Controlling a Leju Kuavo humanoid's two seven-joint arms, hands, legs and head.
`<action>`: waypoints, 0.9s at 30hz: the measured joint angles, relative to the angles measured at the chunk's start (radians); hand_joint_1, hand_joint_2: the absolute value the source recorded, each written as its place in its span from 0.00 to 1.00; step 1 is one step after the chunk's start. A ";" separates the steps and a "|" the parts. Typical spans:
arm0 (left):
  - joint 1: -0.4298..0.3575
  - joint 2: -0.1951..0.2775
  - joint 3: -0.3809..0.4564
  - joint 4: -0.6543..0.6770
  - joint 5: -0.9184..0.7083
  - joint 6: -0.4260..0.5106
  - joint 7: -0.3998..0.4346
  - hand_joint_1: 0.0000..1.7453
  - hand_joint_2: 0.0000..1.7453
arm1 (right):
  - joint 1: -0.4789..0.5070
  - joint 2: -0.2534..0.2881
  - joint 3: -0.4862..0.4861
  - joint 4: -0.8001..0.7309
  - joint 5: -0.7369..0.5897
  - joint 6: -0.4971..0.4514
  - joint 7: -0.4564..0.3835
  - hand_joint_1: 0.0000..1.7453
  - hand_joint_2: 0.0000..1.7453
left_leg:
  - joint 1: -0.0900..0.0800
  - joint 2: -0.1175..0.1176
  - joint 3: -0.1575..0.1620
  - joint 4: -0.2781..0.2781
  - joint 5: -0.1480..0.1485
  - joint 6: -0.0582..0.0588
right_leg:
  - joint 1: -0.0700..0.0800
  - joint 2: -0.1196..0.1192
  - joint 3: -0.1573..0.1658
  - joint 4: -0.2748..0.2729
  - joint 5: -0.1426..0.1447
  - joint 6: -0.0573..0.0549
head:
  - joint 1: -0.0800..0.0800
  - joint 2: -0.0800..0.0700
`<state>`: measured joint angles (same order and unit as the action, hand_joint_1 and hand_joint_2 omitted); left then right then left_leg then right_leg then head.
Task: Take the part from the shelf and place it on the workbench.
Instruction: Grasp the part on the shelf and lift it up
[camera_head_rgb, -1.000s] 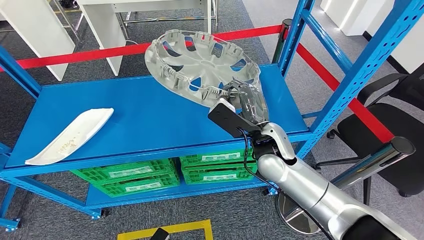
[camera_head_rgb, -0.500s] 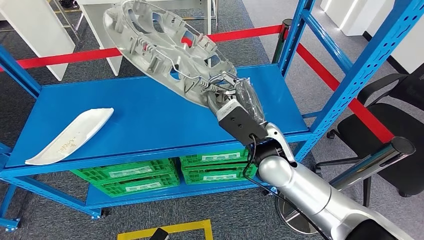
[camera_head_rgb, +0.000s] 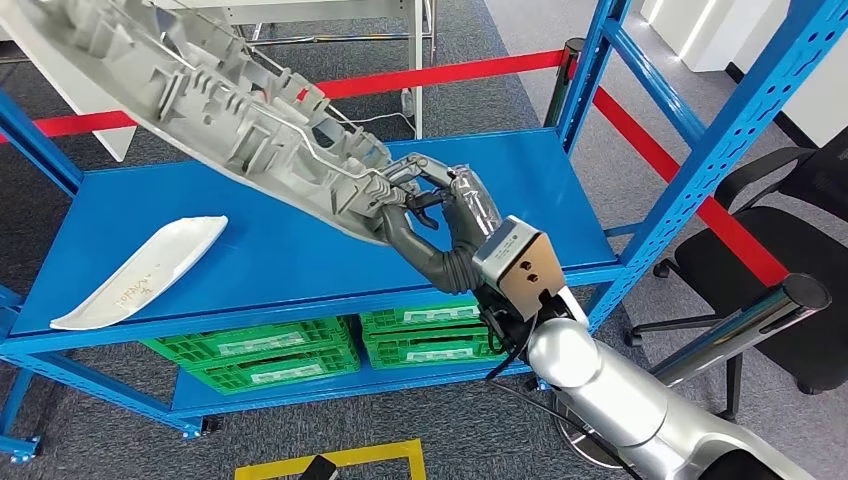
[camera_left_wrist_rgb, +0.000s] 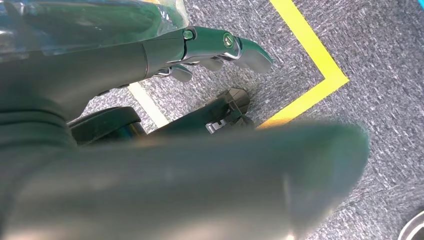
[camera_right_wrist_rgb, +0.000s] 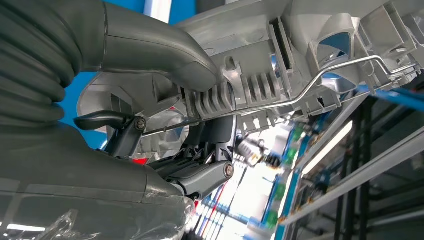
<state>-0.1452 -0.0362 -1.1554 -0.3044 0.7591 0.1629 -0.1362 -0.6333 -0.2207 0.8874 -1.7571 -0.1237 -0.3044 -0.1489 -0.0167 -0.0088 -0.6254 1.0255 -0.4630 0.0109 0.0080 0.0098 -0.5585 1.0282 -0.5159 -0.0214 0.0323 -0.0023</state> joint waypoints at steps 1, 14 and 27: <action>0.000 0.000 -0.001 0.000 -0.001 0.000 0.000 0.00 1.00 | 0.002 0.001 0.001 -0.007 -0.008 0.007 -0.005 1.00 1.00 | 0.000 0.000 0.000 0.000 0.000 0.000 | 0.000 0.000 0.000 0.000 0.000 0.000 | 0.000 0.000; 0.000 0.000 -0.004 0.000 -0.002 0.004 0.001 0.00 1.00 | 0.025 0.004 0.018 -0.082 -0.009 0.032 -0.018 1.00 1.00 | 0.000 0.000 0.000 0.000 0.000 0.000 | 0.000 0.000 0.000 0.000 0.000 0.000 | 0.000 0.000; 0.000 0.000 -0.004 0.000 0.004 0.011 0.000 0.00 1.00 | 0.041 0.005 0.036 -0.094 -0.009 0.058 -0.031 1.00 1.00 | 0.000 0.000 0.000 0.000 0.000 0.000 | 0.000 0.000 0.000 0.000 0.000 0.000 | 0.000 0.000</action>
<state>-0.1451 -0.0362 -1.1593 -0.3048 0.7634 0.1740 -0.1361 -0.5925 -0.2158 0.9238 -1.8516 -0.1328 -0.2467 -0.1795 -0.0167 -0.0088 -0.6253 1.0254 -0.4631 0.0109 0.0081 0.0099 -0.5584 1.0281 -0.5160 -0.0214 0.0324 -0.0023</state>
